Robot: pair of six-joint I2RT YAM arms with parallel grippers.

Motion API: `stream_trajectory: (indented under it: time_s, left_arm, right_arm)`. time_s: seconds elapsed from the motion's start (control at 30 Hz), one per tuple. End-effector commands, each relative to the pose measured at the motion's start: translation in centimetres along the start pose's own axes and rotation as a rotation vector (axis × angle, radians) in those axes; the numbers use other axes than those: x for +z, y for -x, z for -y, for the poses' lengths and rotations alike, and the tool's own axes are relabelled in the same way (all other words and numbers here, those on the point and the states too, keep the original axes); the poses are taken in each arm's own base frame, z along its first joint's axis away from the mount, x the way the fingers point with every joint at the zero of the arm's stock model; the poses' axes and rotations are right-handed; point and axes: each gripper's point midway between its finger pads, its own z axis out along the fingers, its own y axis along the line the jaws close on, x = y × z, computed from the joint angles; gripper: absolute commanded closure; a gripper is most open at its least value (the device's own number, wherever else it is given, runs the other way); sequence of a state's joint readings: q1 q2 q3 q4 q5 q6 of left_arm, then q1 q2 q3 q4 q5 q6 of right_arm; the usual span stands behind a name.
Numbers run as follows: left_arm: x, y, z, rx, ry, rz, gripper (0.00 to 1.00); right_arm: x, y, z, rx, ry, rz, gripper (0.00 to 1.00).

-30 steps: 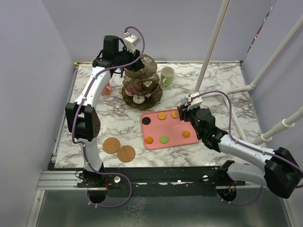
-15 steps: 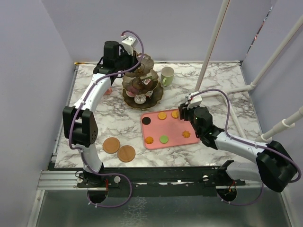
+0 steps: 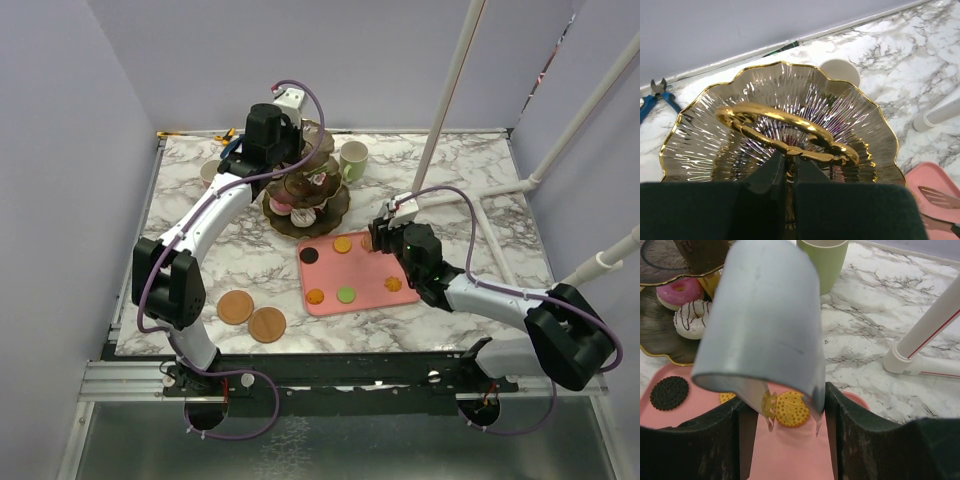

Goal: Serve the afternoon tea
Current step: Adjust the desert table at the center of the board, then pick up the desert from the tray.

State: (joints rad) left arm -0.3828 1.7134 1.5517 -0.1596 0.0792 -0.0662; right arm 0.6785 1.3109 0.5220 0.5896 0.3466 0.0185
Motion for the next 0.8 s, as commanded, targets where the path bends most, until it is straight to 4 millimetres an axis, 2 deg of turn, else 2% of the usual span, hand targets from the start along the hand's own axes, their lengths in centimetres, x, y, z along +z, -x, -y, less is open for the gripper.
stream_trajectory:
  time_s: [0.0, 0.2, 0.3, 0.37, 0.4, 0.53, 0.67, 0.77]
  left_arm:
    - [-2.2, 5.2, -2.9, -0.003, 0.189, 0.159, 1.00]
    - [-2.7, 5.2, -3.9, -0.024, 0.254, 0.168, 1.00]
    - [-2.9, 5.6, -3.5, -0.027, 0.252, 0.176, 0.97]
    - [-3.0, 5.5, -3.1, -0.033, 0.232, 0.174, 0.75]
    - [-3.1, 5.4, -2.9, -0.040, 0.222, 0.170, 0.68]
    - [-3.2, 4.9, -2.6, -0.063, 0.211, 0.145, 0.49]
    - [-3.4, 4.3, -2.1, -0.080, 0.190, 0.111, 0.04]
    - [-4.2, 4.8, -1.8, -0.081, 0.173, 0.100, 0.01]
  right_arm:
    - [0.8, 2.8, -0.7, 0.035, 0.030, 0.081, 0.48]
    - [1.3, 1.8, -1.1, 0.020, 0.042, 0.054, 0.47]
    - [1.6, 0.9, -0.9, 0.005, 0.031, 0.037, 0.47]
    - [1.6, 0.4, -0.6, 0.004, 0.024, 0.031, 0.47]
    - [1.6, 0.3, -0.6, 0.004, 0.024, 0.030, 0.47]
    - [1.8, 0.1, -0.9, 0.004, 0.042, 0.031, 0.49]
    - [2.1, 0.2, -1.3, -0.026, 0.065, 0.032, 0.56]
    - [2.1, 0.7, -1.6, -0.034, 0.084, 0.038, 0.76]
